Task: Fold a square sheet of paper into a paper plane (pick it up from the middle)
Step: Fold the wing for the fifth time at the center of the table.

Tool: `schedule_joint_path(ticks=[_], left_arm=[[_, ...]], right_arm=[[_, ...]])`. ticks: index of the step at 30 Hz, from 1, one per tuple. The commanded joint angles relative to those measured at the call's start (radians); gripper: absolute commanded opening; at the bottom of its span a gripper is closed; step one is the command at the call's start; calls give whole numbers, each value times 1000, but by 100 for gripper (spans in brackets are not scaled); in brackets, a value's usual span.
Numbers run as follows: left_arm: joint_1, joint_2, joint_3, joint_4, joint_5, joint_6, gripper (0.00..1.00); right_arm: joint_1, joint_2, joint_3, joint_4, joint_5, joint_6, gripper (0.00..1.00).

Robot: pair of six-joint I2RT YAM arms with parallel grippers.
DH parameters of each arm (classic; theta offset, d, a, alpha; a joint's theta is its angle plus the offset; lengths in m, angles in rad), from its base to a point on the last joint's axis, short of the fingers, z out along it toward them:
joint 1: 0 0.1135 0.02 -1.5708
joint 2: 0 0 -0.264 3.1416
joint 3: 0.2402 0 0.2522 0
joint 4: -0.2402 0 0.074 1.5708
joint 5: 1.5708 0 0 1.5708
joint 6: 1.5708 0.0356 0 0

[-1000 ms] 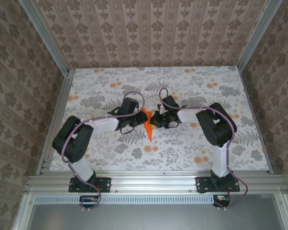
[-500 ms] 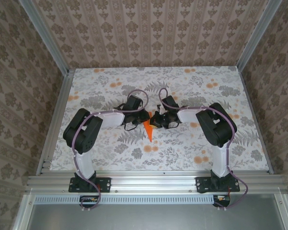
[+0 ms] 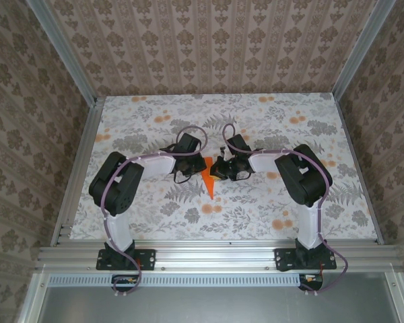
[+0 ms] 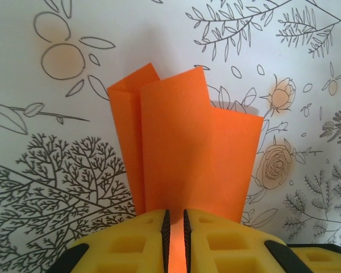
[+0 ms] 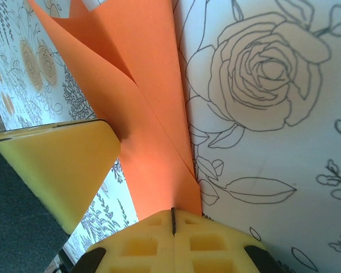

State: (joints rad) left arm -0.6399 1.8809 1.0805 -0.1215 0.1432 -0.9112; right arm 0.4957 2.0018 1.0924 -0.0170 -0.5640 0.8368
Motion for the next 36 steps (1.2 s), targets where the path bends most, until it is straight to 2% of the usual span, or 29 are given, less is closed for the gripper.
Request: schedule_joint_path(ticks=[1, 6, 13, 20, 25, 30, 36], left_arm=[[5, 33, 24, -74, -52, 17, 17], [5, 56, 46, -88, -36, 21, 16], [2, 82, 42, -117, -21, 8, 12], [-3, 100, 43, -148, -24, -21, 10], [-4, 100, 46, -162, -33, -38, 9], [-4, 100, 48, -165, -36, -46, 8], [5, 96, 71, -169, -34, -34, 9]], right_arm=[[15, 68, -43, -207, 89, -15, 5], [14, 50, -19, -213, 76, -34, 5], [12, -59, 38, -183, -8, -89, 6], [58, -126, -18, -179, -49, -125, 6], [108, -116, -58, -150, -58, -95, 5], [118, -86, -97, -119, -62, -73, 6], [114, -52, -141, -182, -27, -98, 5]])
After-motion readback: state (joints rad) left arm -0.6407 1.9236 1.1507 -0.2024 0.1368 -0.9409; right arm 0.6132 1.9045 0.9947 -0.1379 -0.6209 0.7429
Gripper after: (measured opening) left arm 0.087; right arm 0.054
